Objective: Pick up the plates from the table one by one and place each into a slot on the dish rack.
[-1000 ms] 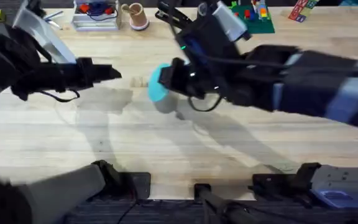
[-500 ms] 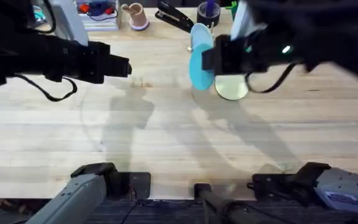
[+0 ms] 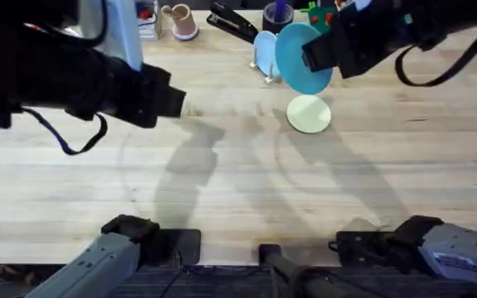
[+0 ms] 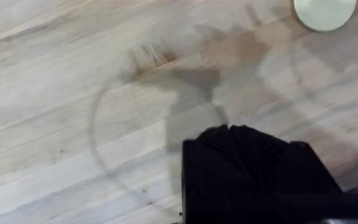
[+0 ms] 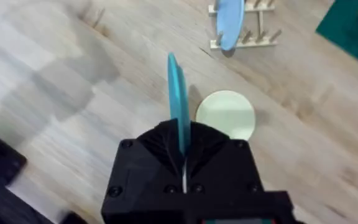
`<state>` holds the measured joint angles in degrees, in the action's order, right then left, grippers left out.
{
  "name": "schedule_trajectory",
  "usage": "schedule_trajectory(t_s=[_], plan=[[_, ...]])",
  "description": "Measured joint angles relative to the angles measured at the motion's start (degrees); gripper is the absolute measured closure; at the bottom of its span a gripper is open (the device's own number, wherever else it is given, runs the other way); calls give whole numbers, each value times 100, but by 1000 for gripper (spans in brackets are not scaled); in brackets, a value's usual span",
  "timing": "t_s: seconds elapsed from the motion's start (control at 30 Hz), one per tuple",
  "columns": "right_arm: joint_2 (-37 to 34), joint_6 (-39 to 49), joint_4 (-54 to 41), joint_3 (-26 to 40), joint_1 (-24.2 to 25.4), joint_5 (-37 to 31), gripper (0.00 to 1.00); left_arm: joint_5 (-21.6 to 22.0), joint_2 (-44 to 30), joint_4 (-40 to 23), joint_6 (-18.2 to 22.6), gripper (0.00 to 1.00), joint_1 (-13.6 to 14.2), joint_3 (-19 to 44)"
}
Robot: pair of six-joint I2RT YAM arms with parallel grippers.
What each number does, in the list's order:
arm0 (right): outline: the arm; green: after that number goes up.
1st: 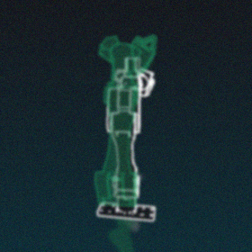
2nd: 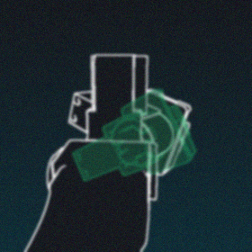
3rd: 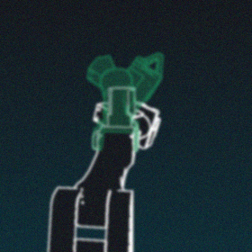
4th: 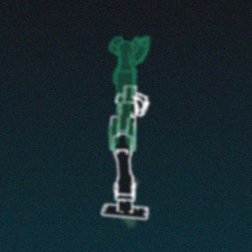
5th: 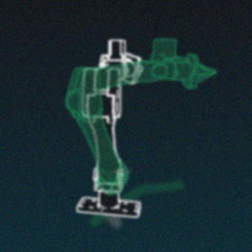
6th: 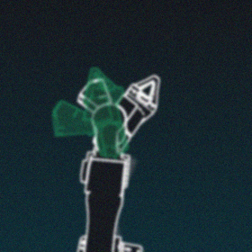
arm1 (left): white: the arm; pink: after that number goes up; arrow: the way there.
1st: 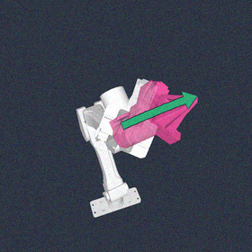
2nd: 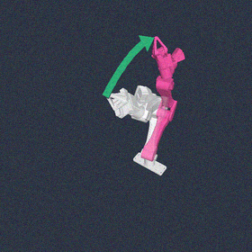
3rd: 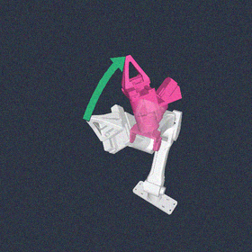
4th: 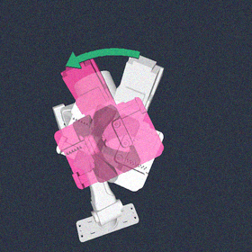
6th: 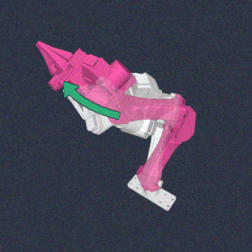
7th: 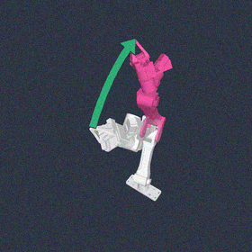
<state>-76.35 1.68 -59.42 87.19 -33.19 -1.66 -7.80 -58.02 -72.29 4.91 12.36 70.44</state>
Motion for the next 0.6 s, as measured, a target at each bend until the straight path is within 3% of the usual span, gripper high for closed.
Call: schedule_trajectory(t_s=[0.13, 0.17, 0.33, 0.37, 0.6], plan=[[-1, 497, -57, 53, 0, -6, 970, 250, 0, -71, -48, 955, 270, 2], [1, 595, -64, 56, 0, -8, 970, 297, 0, -61, -39, 882, 291, 2], [1, 973, -64, 58, 0, -35, 970, 408, 0, -59, -70, 89, 299, 2], [-1, 1030, -61, 58, 0, -79, 970, 421, 0, -59, -101, 33, 299, 2], [-11, 1360, -81, 106, 7, -379, 972, 462, 0, -52, -100, 6, 299, 2]])
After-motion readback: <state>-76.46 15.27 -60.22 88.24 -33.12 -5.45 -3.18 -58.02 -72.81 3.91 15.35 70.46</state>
